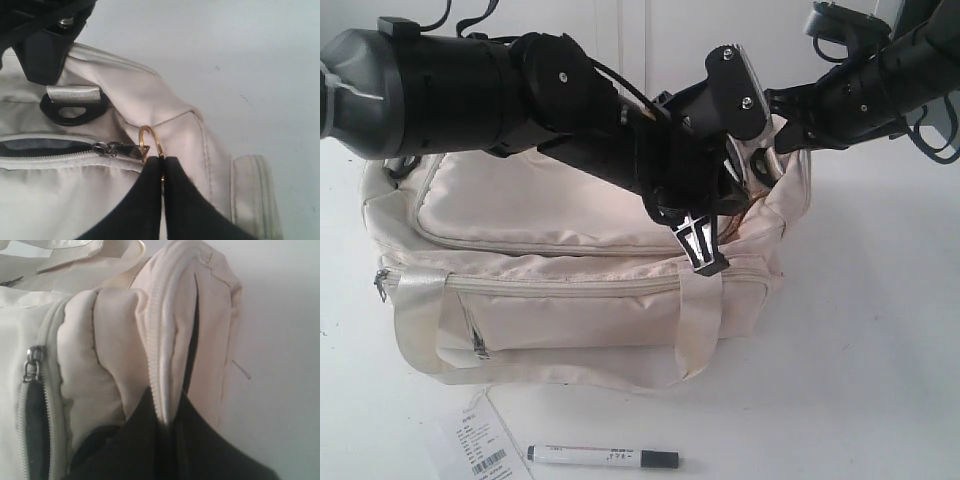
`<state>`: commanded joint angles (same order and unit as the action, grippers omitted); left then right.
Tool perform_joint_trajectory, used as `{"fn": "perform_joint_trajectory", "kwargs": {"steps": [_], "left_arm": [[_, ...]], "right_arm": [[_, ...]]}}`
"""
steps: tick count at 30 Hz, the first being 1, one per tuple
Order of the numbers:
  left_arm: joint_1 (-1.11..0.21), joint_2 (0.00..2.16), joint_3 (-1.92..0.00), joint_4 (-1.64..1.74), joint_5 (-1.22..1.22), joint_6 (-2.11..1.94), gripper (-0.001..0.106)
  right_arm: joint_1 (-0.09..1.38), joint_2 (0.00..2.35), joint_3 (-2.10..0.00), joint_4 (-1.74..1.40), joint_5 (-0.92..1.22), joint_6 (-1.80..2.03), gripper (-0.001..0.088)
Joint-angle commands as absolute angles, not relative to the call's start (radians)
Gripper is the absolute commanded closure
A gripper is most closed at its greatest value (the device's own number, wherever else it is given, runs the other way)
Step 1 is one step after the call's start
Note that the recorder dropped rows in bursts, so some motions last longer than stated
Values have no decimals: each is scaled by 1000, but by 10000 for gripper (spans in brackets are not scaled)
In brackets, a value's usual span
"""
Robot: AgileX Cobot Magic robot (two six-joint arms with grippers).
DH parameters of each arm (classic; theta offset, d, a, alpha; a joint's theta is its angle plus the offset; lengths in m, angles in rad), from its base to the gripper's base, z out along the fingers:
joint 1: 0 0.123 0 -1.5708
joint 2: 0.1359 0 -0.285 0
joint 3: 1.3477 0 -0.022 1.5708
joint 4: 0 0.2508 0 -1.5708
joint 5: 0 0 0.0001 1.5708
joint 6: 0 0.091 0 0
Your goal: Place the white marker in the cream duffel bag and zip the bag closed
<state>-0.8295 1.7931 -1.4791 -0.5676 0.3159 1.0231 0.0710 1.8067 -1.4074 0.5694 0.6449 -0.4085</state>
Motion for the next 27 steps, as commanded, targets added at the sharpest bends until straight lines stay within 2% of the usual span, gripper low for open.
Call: {"fn": "perform_joint_trajectory", "kwargs": {"steps": [27], "left_arm": [[-829, 1745, -1479, -565, 419, 981, 1053]], "right_arm": [[71, 1807, -1407, 571, 645, -409, 868]]}}
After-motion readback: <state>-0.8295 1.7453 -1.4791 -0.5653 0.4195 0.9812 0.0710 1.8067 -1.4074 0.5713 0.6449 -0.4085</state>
